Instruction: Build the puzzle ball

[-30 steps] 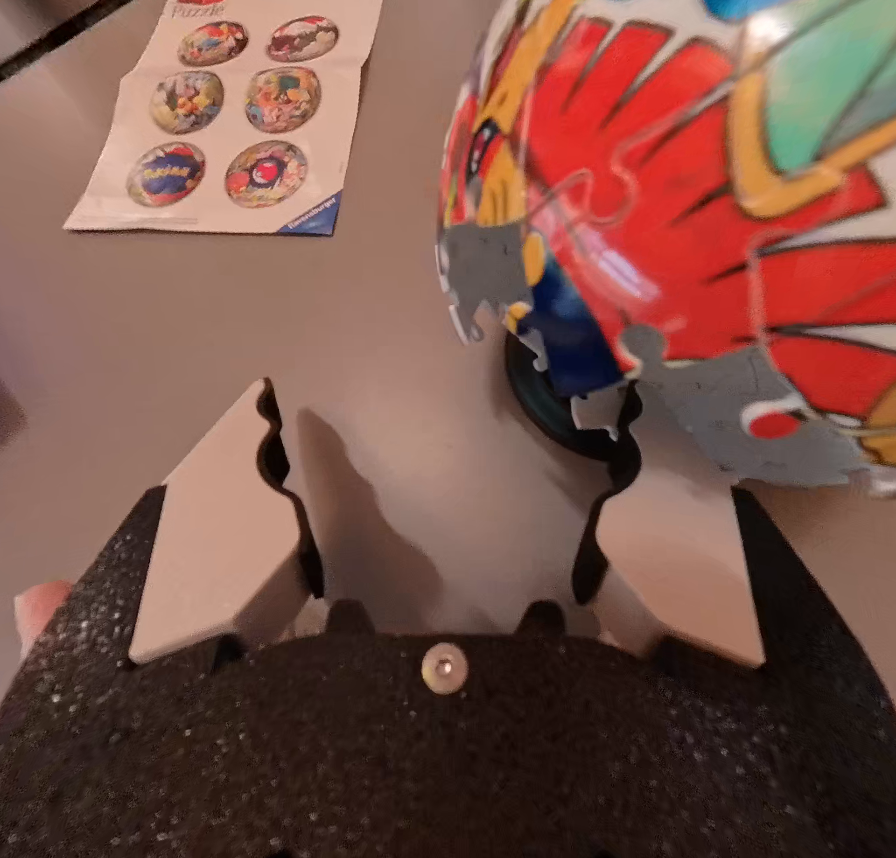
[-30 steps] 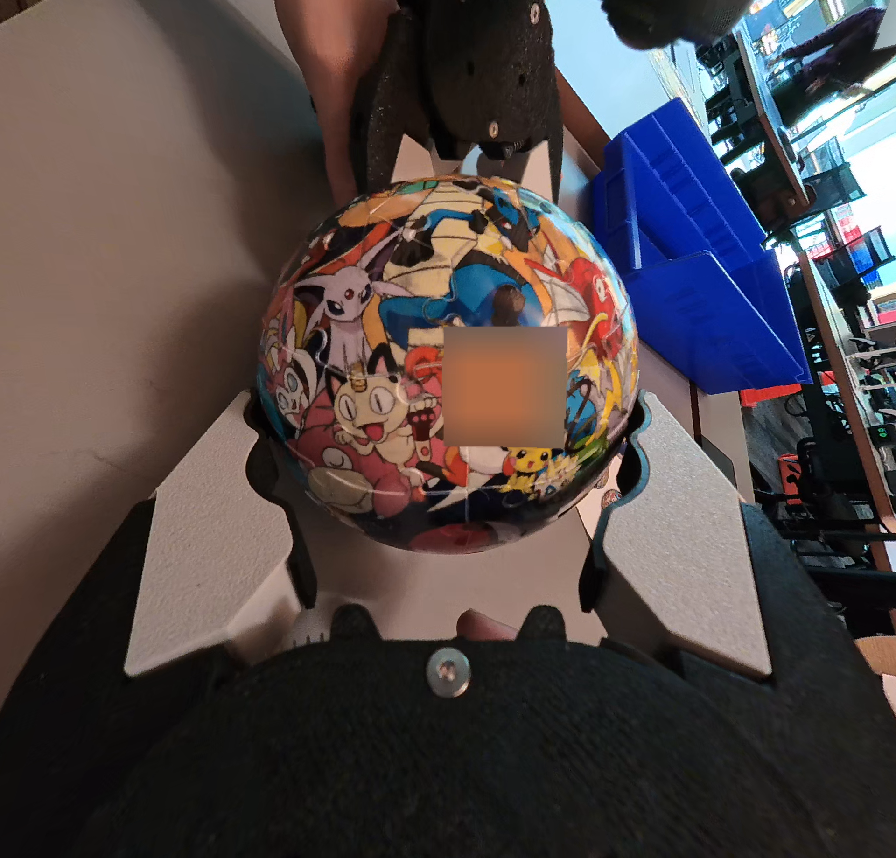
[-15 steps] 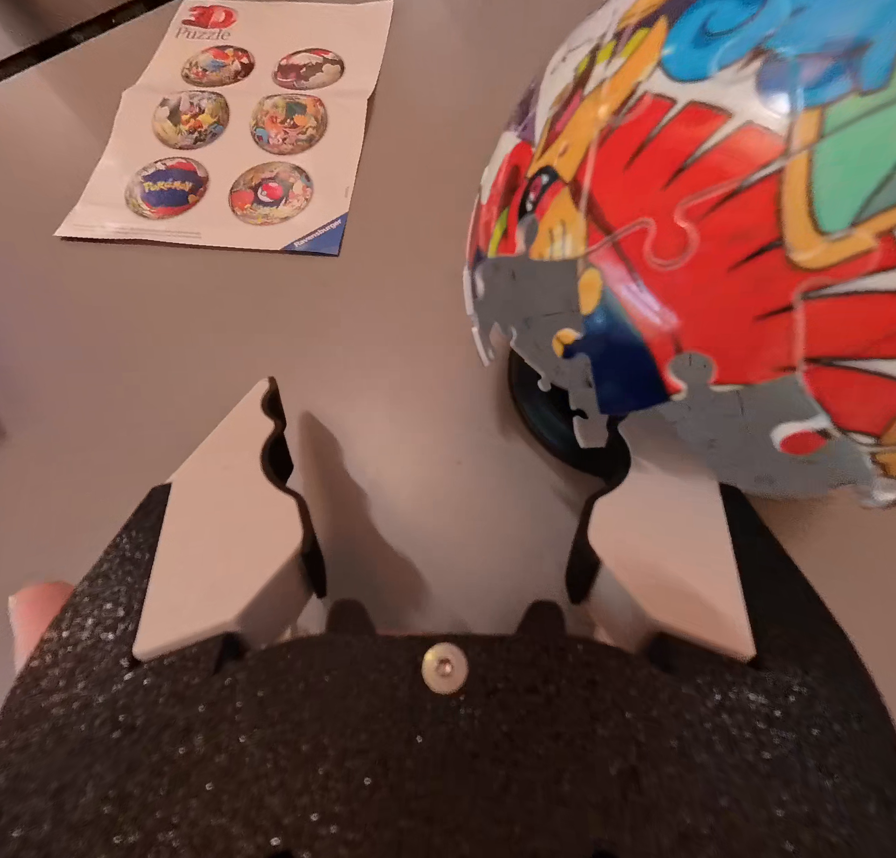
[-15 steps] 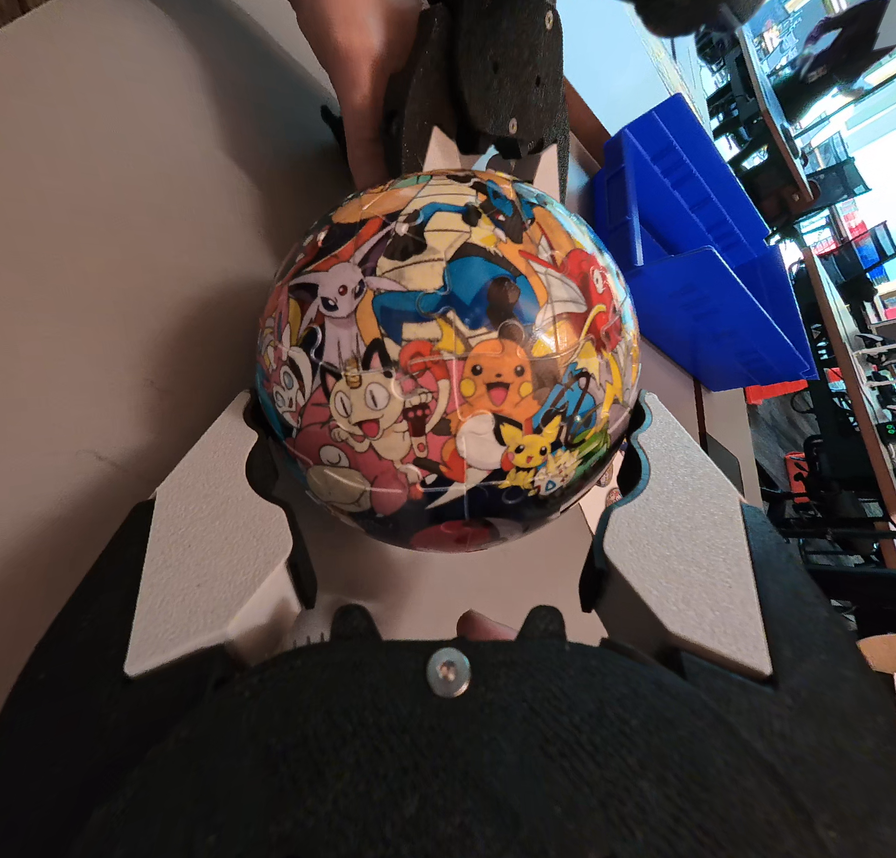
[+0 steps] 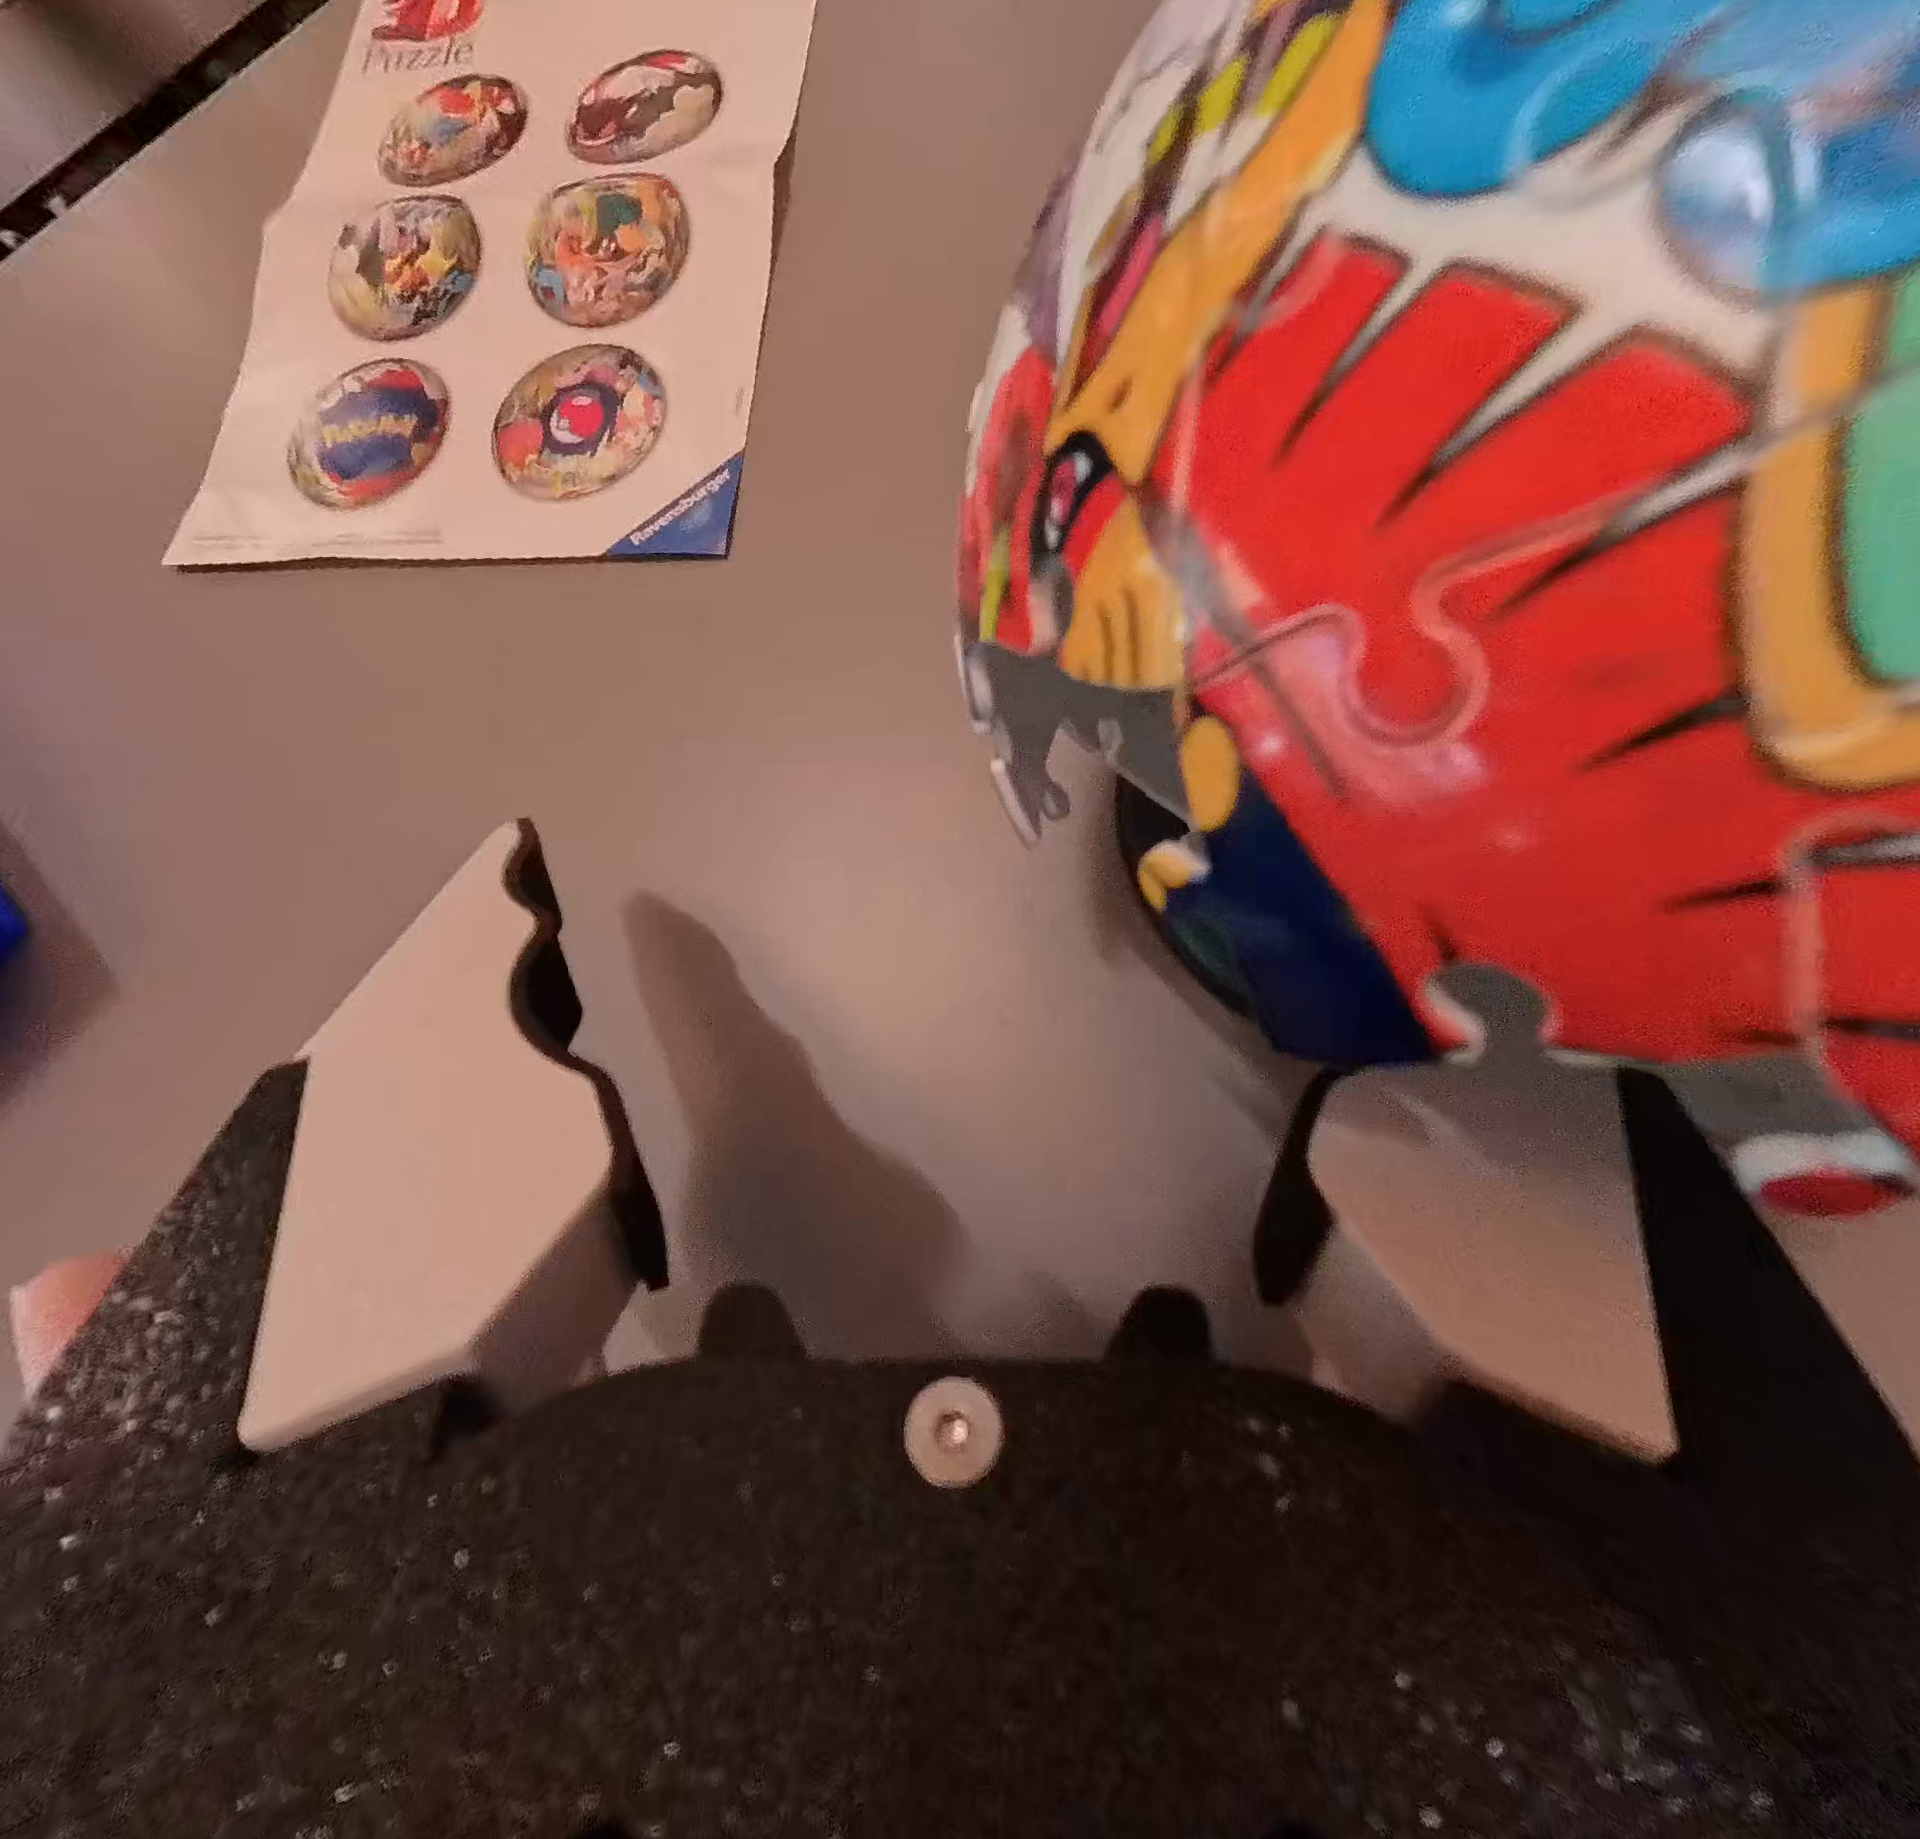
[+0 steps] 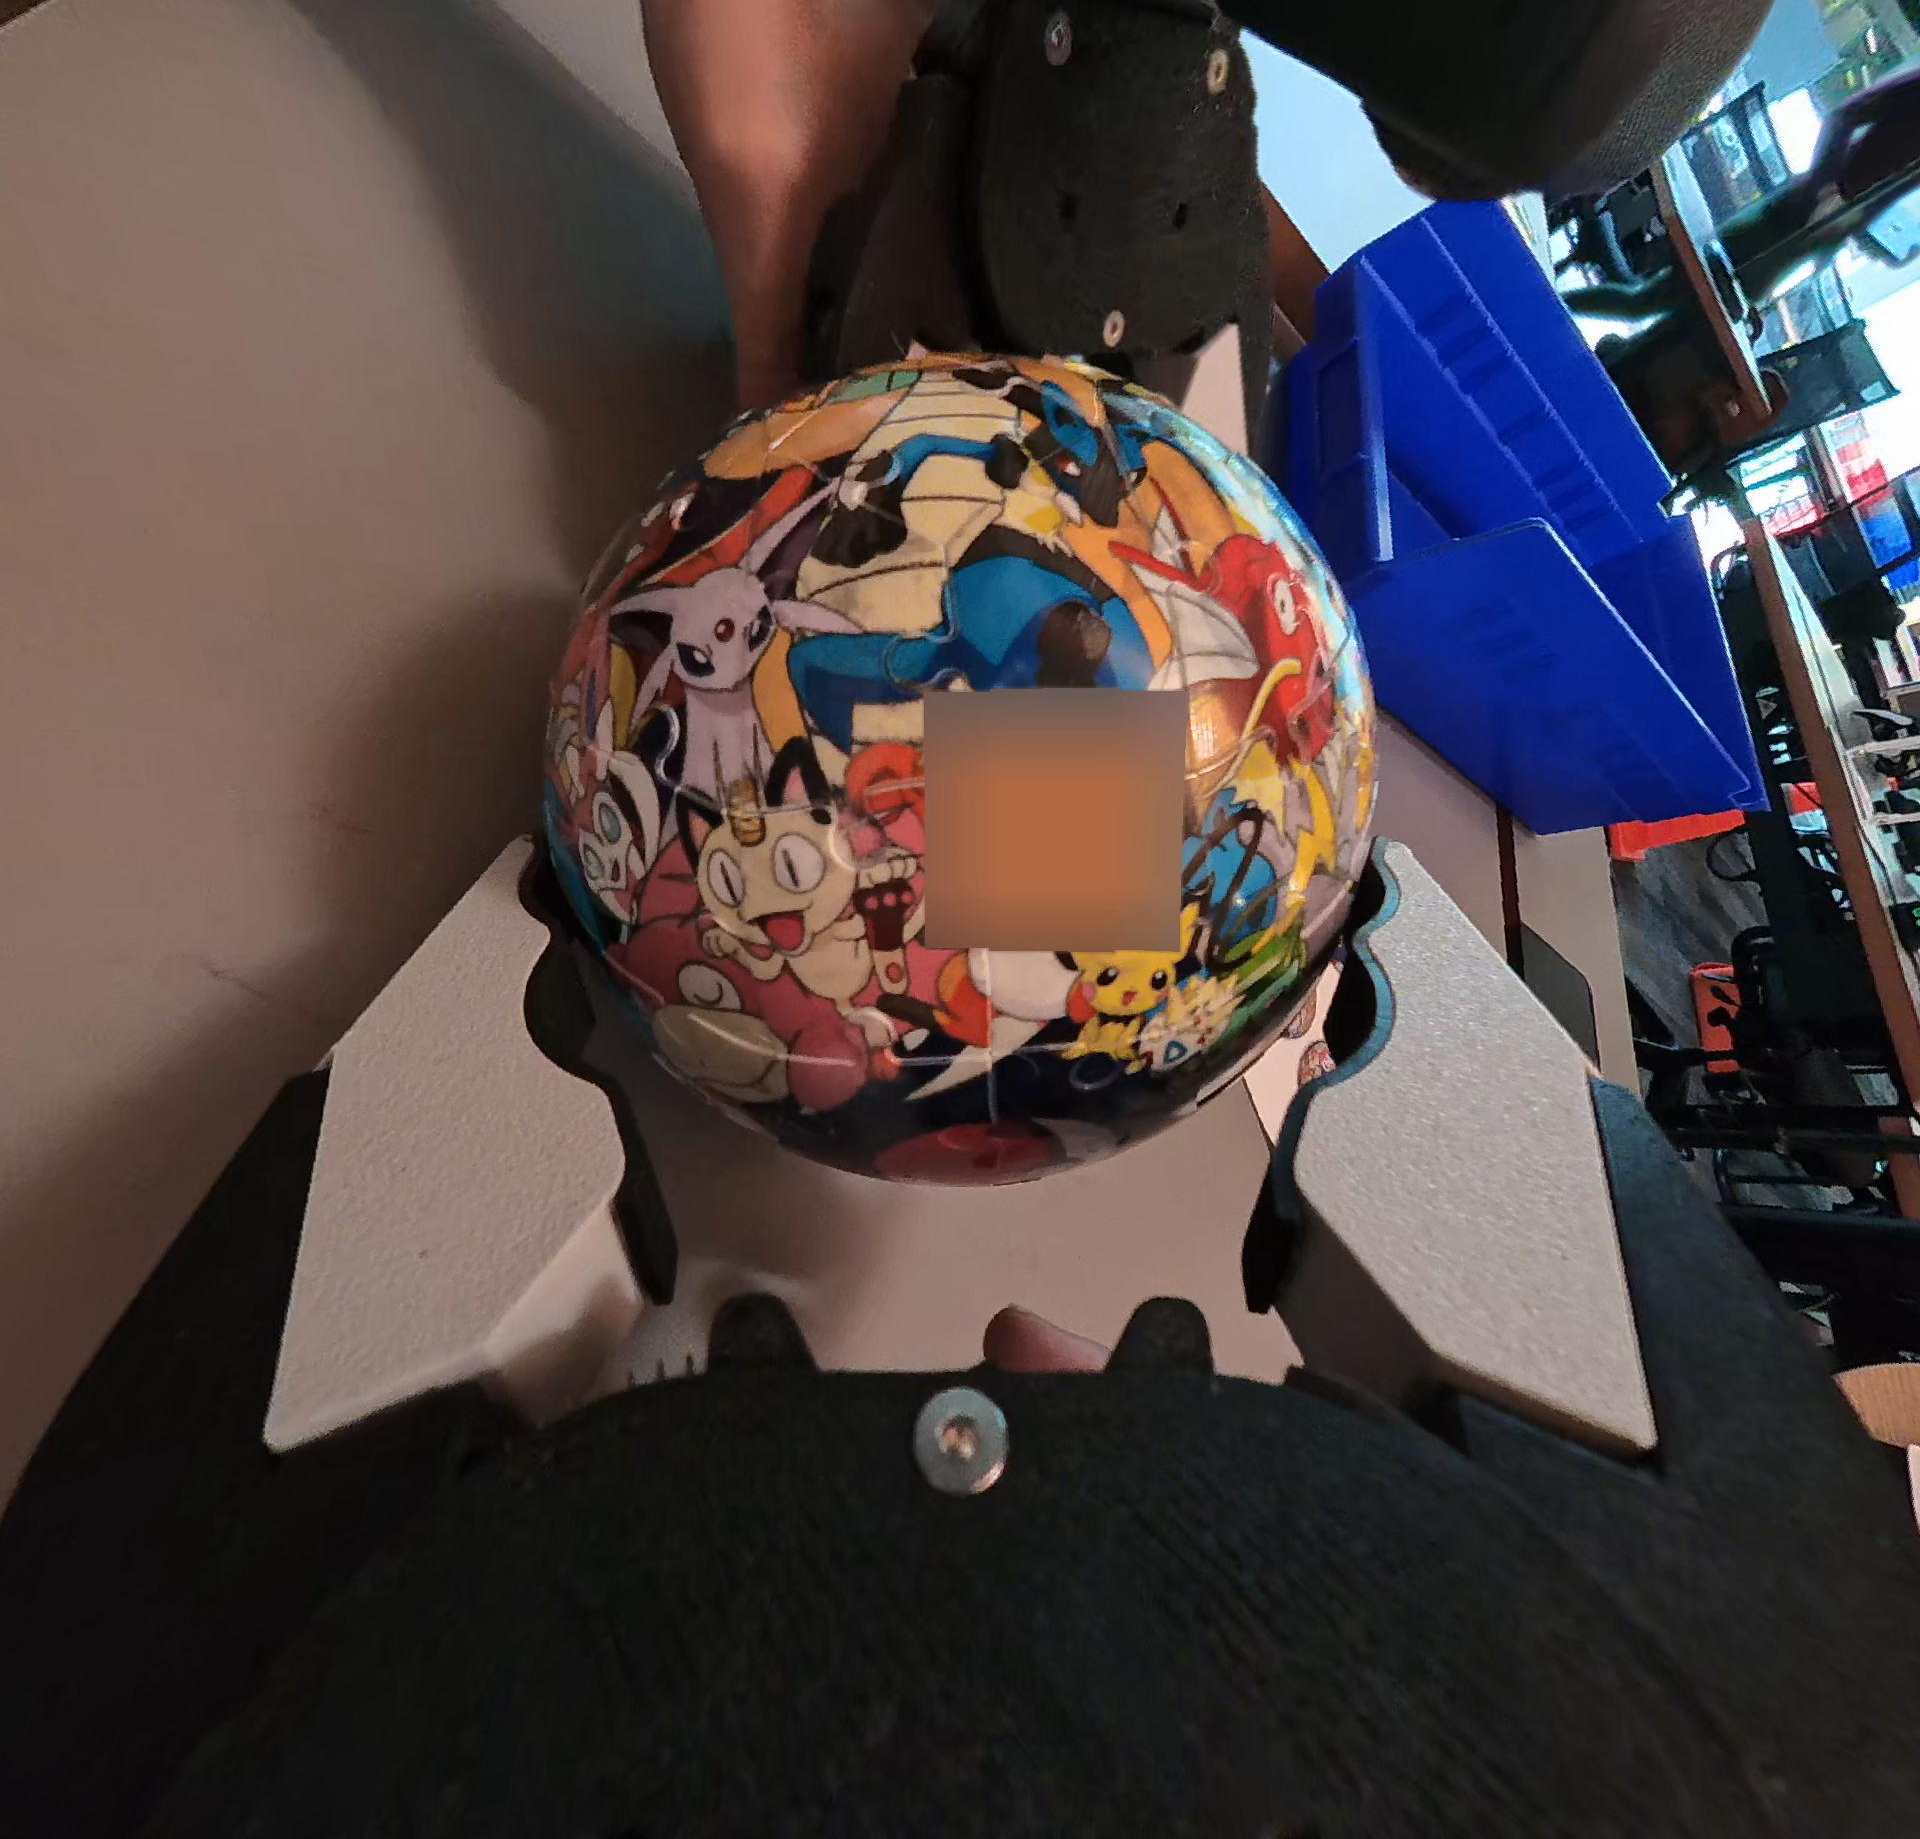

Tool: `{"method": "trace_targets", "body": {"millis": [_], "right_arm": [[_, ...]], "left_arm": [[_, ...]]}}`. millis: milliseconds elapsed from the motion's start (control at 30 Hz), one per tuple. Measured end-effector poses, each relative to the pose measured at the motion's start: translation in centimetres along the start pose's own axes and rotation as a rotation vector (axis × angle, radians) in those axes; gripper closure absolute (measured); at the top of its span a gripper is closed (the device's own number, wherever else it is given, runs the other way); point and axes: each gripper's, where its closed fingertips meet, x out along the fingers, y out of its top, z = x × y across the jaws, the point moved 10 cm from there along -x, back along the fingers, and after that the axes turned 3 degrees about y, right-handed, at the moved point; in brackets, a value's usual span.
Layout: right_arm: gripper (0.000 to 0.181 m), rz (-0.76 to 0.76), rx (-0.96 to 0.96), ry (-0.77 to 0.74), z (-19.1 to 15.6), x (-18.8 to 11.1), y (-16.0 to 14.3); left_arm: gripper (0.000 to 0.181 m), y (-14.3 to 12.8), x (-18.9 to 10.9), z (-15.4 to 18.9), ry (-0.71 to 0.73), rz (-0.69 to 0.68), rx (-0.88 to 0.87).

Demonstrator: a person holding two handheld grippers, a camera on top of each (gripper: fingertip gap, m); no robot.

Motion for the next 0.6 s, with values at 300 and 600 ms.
{"method": "trace_targets", "body": {"millis": [300,600], "right_arm": [[0.038,0.012,0.006,-0.007,-0.1,0.0,-0.1],[0.037,0.007,0.005,-0.007,-0.1,0.0,-0.1]], "left_arm": [[0.054,-1.0,-1.9,-1.6,-0.076,0.121,-0.136],[0.049,-0.8,-1.0,-0.4,-0.017,0.025,-0.046]]}}
